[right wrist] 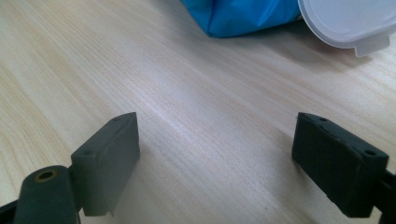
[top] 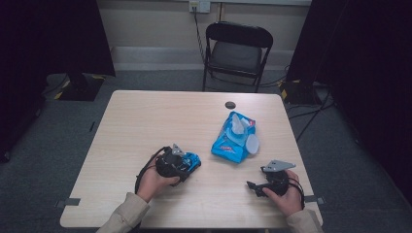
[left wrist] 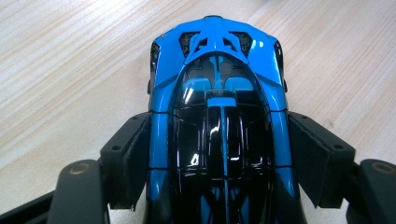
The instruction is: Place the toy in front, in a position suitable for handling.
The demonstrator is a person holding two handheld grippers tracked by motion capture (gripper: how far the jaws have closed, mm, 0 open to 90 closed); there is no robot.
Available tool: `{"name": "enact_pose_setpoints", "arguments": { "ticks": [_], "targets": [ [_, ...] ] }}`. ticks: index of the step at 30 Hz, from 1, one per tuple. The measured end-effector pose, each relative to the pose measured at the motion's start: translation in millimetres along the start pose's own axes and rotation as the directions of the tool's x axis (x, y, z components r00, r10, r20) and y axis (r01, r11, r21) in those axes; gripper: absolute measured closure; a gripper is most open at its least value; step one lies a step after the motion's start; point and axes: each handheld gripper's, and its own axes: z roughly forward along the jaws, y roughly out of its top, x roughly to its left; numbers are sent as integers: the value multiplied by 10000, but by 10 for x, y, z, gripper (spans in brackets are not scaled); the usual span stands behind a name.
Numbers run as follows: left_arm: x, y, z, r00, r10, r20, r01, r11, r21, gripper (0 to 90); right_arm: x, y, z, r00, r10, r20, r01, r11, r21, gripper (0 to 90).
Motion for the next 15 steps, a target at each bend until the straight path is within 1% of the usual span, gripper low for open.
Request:
{"name": "enact_pose_setpoints", "arguments": {
  "ticks": [2,4,7,11,15],
  "targets": [
    [9,0,-3,10000,18,42,-18,10000,20,279,0,0,0,10000,2,-1,-2,10000,1,141],
    [17,5,-6,9998,165,65,-165,9998,97,280,0,0,0,10000,4,-3,-4,10000,0,141],
    [32,9,-8,9996,242,136,-244,9996,126,280,0,0,-1,10000,4,-11,-4,10000,10,141],
    [47,11,-4,9991,375,193,-377,9992,99,280,0,0,0,10000,4,-4,-4,10000,-1,141],
    [60,11,-3,9990,406,177,-408,9991,79,280,-1,0,-1,10000,1,-10,-1,10000,10,141]
  ]
}}
